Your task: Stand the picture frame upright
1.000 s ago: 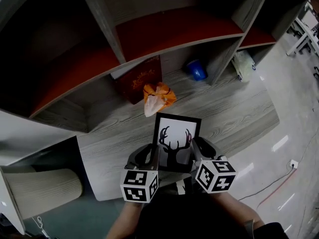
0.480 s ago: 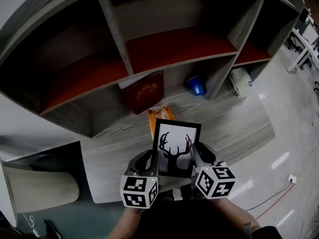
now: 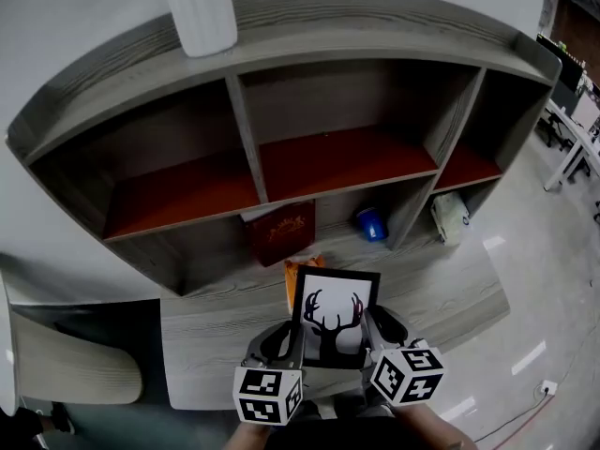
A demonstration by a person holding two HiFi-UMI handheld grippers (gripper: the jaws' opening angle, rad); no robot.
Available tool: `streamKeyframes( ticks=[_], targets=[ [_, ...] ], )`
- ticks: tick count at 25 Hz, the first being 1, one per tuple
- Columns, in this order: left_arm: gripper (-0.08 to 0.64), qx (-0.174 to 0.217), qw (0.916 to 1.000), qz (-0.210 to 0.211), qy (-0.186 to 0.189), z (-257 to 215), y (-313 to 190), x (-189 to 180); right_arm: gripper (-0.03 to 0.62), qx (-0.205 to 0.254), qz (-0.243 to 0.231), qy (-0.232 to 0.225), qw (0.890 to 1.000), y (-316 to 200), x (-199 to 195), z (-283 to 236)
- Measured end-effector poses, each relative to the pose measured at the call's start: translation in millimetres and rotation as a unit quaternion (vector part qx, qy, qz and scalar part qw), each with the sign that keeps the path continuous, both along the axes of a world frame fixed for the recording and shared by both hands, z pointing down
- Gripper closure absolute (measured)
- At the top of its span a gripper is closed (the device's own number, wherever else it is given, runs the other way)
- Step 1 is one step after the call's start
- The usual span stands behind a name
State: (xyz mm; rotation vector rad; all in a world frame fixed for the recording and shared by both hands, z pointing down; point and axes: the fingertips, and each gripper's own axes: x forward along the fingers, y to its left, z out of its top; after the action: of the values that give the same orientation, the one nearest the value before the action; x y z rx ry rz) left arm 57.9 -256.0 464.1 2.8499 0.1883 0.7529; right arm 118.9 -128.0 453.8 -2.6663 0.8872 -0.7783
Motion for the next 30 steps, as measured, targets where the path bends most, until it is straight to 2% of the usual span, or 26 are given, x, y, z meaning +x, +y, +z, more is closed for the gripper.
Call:
streamKeyframes(
  ticks=[19, 30],
  targets=[
    [0.489, 0.025, 0.9966, -0.027, 0.074, -69.4, 27.2, 19.0, 0.516, 0.035, -0.027, 0.07, 0.997, 23.7, 26.0, -72.7],
    [0.488, 0.042, 0.9878, -0.051, 0.141, -127.6, 31.2, 44.9, 0.517, 0.063, -0.055, 0.129, 0.988, 23.9, 58.2, -136.2]
  ],
)
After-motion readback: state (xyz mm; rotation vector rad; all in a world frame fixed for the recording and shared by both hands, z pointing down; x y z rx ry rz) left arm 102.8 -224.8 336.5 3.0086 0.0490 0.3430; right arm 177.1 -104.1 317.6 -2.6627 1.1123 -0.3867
